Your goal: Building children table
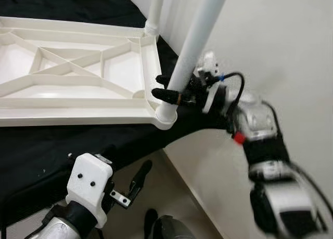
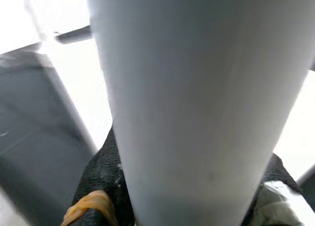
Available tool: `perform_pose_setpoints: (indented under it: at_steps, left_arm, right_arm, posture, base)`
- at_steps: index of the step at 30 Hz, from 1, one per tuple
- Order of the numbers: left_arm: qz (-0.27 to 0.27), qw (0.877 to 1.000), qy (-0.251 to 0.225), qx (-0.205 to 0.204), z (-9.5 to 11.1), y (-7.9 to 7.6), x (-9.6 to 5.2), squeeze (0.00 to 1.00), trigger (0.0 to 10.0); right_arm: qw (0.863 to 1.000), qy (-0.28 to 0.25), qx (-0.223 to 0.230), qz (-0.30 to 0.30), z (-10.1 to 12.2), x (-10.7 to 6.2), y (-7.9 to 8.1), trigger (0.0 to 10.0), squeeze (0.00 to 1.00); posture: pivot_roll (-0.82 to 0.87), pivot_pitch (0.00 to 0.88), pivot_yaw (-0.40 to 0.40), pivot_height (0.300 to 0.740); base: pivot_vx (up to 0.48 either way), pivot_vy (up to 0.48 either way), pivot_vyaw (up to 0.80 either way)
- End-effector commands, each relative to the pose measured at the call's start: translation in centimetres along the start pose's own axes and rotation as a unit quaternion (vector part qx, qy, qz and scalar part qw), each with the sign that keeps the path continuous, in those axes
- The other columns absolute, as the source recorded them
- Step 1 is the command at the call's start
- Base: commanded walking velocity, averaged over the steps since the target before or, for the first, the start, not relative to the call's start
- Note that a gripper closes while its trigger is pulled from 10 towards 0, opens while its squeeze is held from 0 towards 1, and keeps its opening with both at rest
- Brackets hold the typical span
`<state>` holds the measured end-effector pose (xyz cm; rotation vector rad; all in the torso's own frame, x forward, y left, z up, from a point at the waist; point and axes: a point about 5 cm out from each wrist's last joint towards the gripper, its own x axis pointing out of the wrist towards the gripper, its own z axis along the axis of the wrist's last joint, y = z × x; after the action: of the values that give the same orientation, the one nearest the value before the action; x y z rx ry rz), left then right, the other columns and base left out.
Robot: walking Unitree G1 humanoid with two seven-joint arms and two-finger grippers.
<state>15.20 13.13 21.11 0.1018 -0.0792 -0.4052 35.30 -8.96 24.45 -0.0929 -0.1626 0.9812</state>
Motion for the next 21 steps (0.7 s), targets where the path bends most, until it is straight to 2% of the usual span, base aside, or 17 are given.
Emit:
perform_pose_setpoints:
  at_steps: [1, 2, 3, 4, 5, 6, 8, 9, 10, 11, 12, 13, 14, 17, 20, 21]
  left_arm:
    - [-0.008, 1.0, 0.007, -0.002, -0.1, -0.3, -0.1, 0.0, 10.0]
    - [-0.008, 1.0, 0.007, -0.002, -0.1, -0.3, -0.1, 0.0, 10.0]
    - [-0.006, 1.0, 0.006, 0.003, -0.1, -0.1, 0.0, 0.0, 10.0]
    - [-0.006, 1.0, 0.006, 0.003, -0.1, -0.1, 0.0, 0.0, 10.0]
    - [-0.003, 1.0, 0.002, 0.006, 0.1, 0.1, 0.0, 0.0, 10.0]
    - [-0.003, 1.0, -0.002, 0.008, 0.3, 0.2, 0.2, 0.0, 10.0]
    - [-0.003, 1.0, -0.002, 0.008, 0.3, 0.2, 0.2, 0.0, 10.0]
    - [-0.007, 1.0, -0.004, 0.011, 0.4, 0.1, 0.4, 0.0, 10.0]
    - [-0.007, 1.0, -0.004, 0.011, 0.4, 0.1, 0.4, 0.0, 10.0]
    - [-0.007, 1.0, -0.007, 0.013, 0.5, 0.2, 0.5, 0.0, 10.0]
    - [-0.007, 1.0, -0.007, 0.013, 0.5, 0.2, 0.5, 0.0, 10.0]
    - [-0.007, 1.0, -0.007, 0.016, 0.6, 0.3, 0.5, 0.0, 10.0]
    - [-0.006, 1.0, -0.008, 0.018, 0.6, 0.4, 0.5, 0.0, 10.0]
    - [-0.006, 1.0, -0.007, 0.019, 0.7, 0.5, 0.5, 0.0, 10.0]
    - [-0.024, 1.0, -0.005, 0.003, 0.4, -0.3, 0.6, 0.0, 10.0]
    - [-0.024, 1.0, -0.005, 0.003, 0.4, -0.3, 0.6, 0.0, 10.0]
  right_arm:
    - [0.952, 0.147, 0.053, -0.263, -6.8, -1.9, 1.4, 0.0, 0.0]
    - [0.952, 0.147, 0.053, -0.263, -6.8, -1.9, 1.4, 0.0, 0.0]
    - [0.941, 0.15, 0.069, -0.297, -7.1, -1.6, 3.2, 0.0, 0.0]
    - [0.941, 0.15, 0.069, -0.297, -7.1, -1.6, 3.2, 0.0, 0.0]
    - [0.944, 0.145, 0.09, -0.281, -7.1, -0.3, 4.9, 0.0, 0.0]
    - [0.958, 0.126, 0.104, -0.237, -6.4, 1.7, 6.0, 0.0, 0.0]
    - [0.958, 0.126, 0.104, -0.237, -6.4, 1.7, 6.0, 0.0, 0.0]
    - [0.965, 0.108, 0.108, -0.212, -5.5, 3.6, 6.3, 0.0, 0.0]
    - [0.965, 0.108, 0.108, -0.212, -5.5, 3.6, 6.3, 0.0, 0.0]
    - [0.972, 0.087, 0.113, -0.188, -4.3, 4.9, 6.5, 0.0, 0.0]
    - [0.972, 0.087, 0.113, -0.188, -4.3, 4.9, 6.5, 0.0, 0.0]
    - [0.978, 0.066, 0.111, -0.165, -3.1, 5.8, 6.7, 3.2, 0.0]
    - [0.984, 0.055, 0.098, -0.139, -2.3, 6.2, 6.9, 10.0, 0.0]
    - [0.987, 0.051, 0.083, -0.124, -1.6, 6.2, 7.5, 10.0, 0.0]
    - [0.994, 0.023, 0.088, -0.062, -1.1, 5.0, 6.0, 10.0, 0.0]
    - [0.994, 0.023, 0.088, -0.062, -1.1, 5.0, 6.0, 10.0, 0.0]
  posture:
    - [0.1, 0.3, -0.231, 0.74]
    - [0.1, 0.3, -0.231, 0.74]
    - [0.11, 0.298, -0.229, 0.74]
    - [0.11, 0.298, -0.229, 0.74]
    - [0.1, 0.288, -0.221, 0.74]
    - [0.11, 0.266, -0.216, 0.74]
    - [0.11, 0.266, -0.216, 0.74]
    - [0.11, 0.251, -0.208, 0.74]
    - [0.11, 0.251, -0.208, 0.74]
    - [0.11, 0.249, -0.211, 0.74]
    - [0.11, 0.249, -0.211, 0.74]
    - [0.11, 0.249, -0.21, 0.74]
    - [0.11, 0.25, -0.208, 0.74]
    - [0.11, 0.25, -0.208, 0.74]
    - [0.09, 0.264, -0.206, 0.74]
    - [0.09, 0.264, -0.206, 0.74]
  base:
    - [0.0, 0.0, 0.0]
    - [0.0, 0.0, 0.0]
    - [0.0, 0.0, 0.0]
    - [0.0, 0.0, 0.0]
    - [0.0, 0.0, 0.0]
    - [0.0, 0.0, 0.0]
    - [0.0, 0.0, 0.0]
    - [0.0, 0.0, 0.0]
    - [0.0, 0.0, 0.0]
    - [0.0, 0.0, 0.0]
    - [0.0, 0.0, 0.0]
    - [0.0, 0.0, 0.0]
    - [0.0, 0.0, 0.0]
    - [0.0, 0.0, 0.0]
    - [0.0, 0.0, 0.0]
    - [0.0, 0.0, 0.0]
